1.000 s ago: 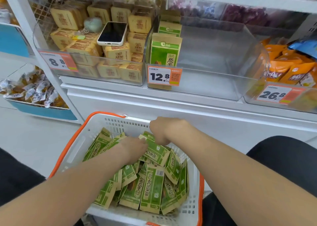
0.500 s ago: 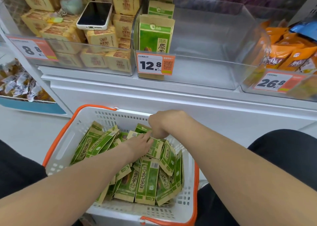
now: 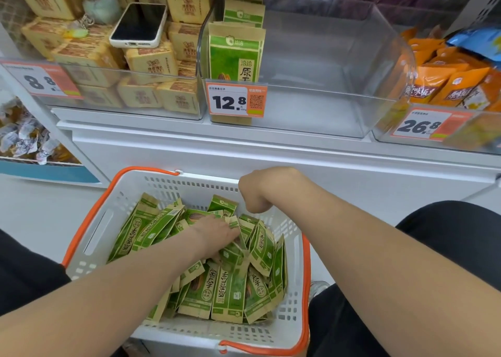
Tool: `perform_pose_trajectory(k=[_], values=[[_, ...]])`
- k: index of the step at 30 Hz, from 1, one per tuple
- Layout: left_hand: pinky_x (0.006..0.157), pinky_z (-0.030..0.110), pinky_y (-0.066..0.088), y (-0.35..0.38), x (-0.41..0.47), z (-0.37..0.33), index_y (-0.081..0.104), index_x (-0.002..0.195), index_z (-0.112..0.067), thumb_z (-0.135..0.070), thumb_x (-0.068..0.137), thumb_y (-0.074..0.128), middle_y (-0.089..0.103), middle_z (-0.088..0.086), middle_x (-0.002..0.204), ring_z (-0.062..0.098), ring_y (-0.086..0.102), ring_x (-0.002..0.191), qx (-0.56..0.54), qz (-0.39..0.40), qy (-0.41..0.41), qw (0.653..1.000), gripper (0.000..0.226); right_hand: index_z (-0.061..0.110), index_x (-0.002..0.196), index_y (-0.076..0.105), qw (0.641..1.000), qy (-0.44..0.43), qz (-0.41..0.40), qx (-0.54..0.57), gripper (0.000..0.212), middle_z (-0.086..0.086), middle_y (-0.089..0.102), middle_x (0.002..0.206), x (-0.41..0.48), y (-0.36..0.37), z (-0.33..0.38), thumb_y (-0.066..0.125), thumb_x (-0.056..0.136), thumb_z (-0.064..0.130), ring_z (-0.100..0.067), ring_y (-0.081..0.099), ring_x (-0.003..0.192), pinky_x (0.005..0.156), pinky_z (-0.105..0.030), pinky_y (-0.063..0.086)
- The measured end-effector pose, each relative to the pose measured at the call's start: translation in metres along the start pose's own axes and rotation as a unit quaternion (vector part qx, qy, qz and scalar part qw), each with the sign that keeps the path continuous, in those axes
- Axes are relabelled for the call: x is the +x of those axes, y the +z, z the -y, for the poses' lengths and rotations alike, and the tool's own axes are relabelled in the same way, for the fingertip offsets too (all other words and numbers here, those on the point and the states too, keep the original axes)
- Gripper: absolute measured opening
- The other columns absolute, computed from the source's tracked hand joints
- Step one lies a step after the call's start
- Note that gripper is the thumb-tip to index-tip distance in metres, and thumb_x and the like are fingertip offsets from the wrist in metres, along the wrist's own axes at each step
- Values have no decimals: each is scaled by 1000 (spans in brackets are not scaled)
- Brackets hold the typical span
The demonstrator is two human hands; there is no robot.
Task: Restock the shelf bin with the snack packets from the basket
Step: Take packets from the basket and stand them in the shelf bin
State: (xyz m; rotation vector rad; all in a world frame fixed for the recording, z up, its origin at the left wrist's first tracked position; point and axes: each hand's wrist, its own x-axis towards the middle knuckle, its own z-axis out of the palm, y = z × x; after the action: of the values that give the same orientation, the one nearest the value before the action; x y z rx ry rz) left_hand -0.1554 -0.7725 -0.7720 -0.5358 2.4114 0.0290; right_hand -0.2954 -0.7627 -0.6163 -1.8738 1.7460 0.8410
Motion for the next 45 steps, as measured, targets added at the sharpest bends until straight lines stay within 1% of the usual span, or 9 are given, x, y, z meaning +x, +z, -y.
perform_pose_trajectory(k=[6, 12, 17, 20, 26, 31, 34, 38, 45], values=[[79, 43, 54, -10, -12, 5, 43, 131, -23, -44, 109, 51, 65, 4, 110, 26, 66, 95, -184, -91, -40, 978, 32, 9, 86, 53, 1000, 31, -3, -6, 17, -3, 51, 84, -12, -15, -4, 44, 100, 6, -24, 49, 69, 71, -36, 45], [71, 36, 48, -29, -36, 26, 48, 106, -28, -50, 109, 45, 60, -10, 84, 12, 61, 78, -451, -244, -95, 853, 23, 4, 104, 54, 997, 58, -30, 37, 18, -12, 63, 93, -34, -29, -10, 41, 109, 15, -23, 57, 64, 53, -30, 47], [50, 28, 30, -52, -55, 32, 63, 83, -25, -50, 103, 62, 51, -7, 52, 8, 42, 45, -533, -385, -132, 741, 32, 4, 102, 56, 969, 27, -67, 237, 27, -18, 61, 102, -34, -30, -2, 39, 109, 25, -38, 74, 86, 76, -42, 63], [47, 32, 25, -71, -67, 30, 53, 65, -33, -49, 97, 69, 41, -7, 42, 12, 38, 42, -476, -443, -176, 739, 40, 8, 102, 58, 911, 13, -134, 390, 50, -14, 67, 91, -31, -30, 3, 45, 104, 56, -33, 75, 73, 72, -39, 64], [57, 32, 48, -90, -85, 23, 66, 70, -35, -56, 85, 63, 63, -11, 63, 10, 60, 63, -371, -498, -200, 758, 26, -2, 97, 68, 801, 31, -190, 567, 36, -20, 75, 71, -32, -25, 5, 62, 99, 33, -37, 77, 65, 75, -50, 66], [72, 35, 53, -96, -88, 33, 74, 92, -31, -38, 96, 50, 67, -12, 91, 5, 62, 87, -448, -500, -96, 735, 25, 1, 100, 66, 820, 11, -182, 542, 20, -21, 76, 86, -40, -25, -5, 48, 90, 3, -37, 78, 78, 70, -55, 65], [73, 18, 44, -107, -85, 38, 55, 106, -24, -35, 108, 50, 59, -5, 104, 6, 60, 92, -495, -515, -154, 683, 12, 6, 114, 67, 841, -61, -205, 496, 30, -21, 76, 100, -48, -30, -6, 42, 97, 4, -36, 76, 91, 76, -56, 64], [67, 31, 42, -125, -82, 40, 55, 109, -17, -52, 111, 37, 68, 0, 93, 19, 66, 89, -612, -486, -206, 589, 39, 10, 123, 61, 806, -108, -238, 531, 25, -16, 75, 108, -46, -36, -12, 44, 104, 11, -32, 76, 96, 77, -53, 65], [76, 33, 32, -151, -89, 37, 61, 109, -10, -40, 115, 24, 63, 3, 101, 23, 55, 96, -546, -620, -296, 479, 48, 28, 93, 57, 666, -44, -433, 606, 39, 2, 78, 76, -41, -38, -3, 76, 73, 56, -22, 76, 81, 78, -53, 62]])
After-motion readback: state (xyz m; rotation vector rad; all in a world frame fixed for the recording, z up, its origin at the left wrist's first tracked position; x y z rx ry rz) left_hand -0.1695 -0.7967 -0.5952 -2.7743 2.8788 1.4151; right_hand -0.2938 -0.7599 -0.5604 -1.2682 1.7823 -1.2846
